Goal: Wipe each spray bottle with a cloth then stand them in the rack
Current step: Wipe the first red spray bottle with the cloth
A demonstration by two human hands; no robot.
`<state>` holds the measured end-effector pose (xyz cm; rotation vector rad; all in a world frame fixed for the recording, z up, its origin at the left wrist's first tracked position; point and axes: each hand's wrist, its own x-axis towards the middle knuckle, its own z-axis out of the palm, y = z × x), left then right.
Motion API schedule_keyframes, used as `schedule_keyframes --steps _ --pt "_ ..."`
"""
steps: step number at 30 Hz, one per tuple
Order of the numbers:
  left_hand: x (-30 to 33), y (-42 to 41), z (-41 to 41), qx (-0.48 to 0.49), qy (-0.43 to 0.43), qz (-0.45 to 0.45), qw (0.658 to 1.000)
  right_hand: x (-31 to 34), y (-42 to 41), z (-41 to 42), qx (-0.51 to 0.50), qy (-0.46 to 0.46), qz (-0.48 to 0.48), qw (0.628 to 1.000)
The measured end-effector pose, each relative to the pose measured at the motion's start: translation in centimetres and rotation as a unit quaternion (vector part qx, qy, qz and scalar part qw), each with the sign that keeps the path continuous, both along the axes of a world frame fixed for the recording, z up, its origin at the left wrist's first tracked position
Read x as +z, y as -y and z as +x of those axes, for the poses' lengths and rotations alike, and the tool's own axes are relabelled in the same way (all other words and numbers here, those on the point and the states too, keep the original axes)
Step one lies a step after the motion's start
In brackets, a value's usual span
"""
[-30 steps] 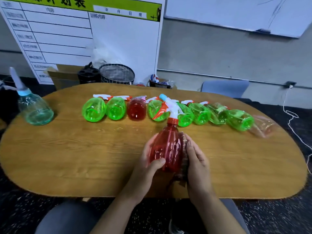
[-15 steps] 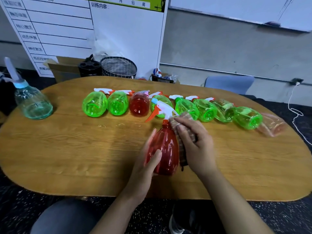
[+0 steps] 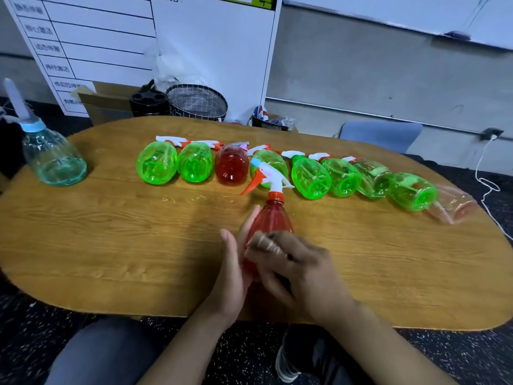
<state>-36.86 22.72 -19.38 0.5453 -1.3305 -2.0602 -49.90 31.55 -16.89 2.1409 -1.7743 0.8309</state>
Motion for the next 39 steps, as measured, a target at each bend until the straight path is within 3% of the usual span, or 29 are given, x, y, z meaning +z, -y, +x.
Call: schedule_keyframes --steps 3,5,8,11,15,22,25,28,31,35,39 --pt "0.2 -0.2 0.1 0.014 -0.009 -0.006 1.000 0.0 -0.5 0.4 0.052 -0.057 0.003 0.997" --pt "0.2 -0.4 0.2 0.013 -0.012 -0.002 1.000 0.8 -0.1 0.0 0.028 0.011 -0.017 0.999" --pt "0.1 -0.4 0.2 0.003 -0.009 -0.008 1.000 2.3 1.9 -1.3 -0.094 0.153 -0.027 0.983" --pt "0.1 -0.4 0.3 -0.005 -0.012 -0.004 1.000 2.2 3.5 -1.3 -0.150 0.179 -0.015 0.972" --pt "-0.1 -0.2 0.3 -0.007 -0.008 -0.008 1.000 0.9 2.0 -0.5 -0.099 0.143 -0.012 0.985" --pt "-0.7 0.0 0.1 0.021 0.011 -0.033 0.999 -0.4 -1.1 -0.2 0.028 -0.036 -0.017 0.999" --pt "-1.0 0.0 -0.1 0.017 0.009 -0.024 1.000 0.7 -0.9 -0.8 0.029 -0.003 -0.038 0.999" --pt "-1.2 -0.2 -0.1 0.014 0.007 -0.024 1.000 2.5 1.2 -1.8 -0.094 0.115 -0.040 0.988" --pt "-1.0 -0.3 -0.2 0.008 -0.005 -0.017 1.000 2.7 3.4 -2.3 -0.169 0.145 -0.016 0.975" --pt "-1.0 -0.3 -0.1 0.009 -0.025 0.003 1.000 1.0 2.2 -0.8 -0.110 0.145 -0.020 0.983" --pt "-1.5 -0.1 -0.4 0.020 -0.008 0.026 0.999 -1.1 -0.4 0.0 -0.032 0.052 -0.065 0.996"
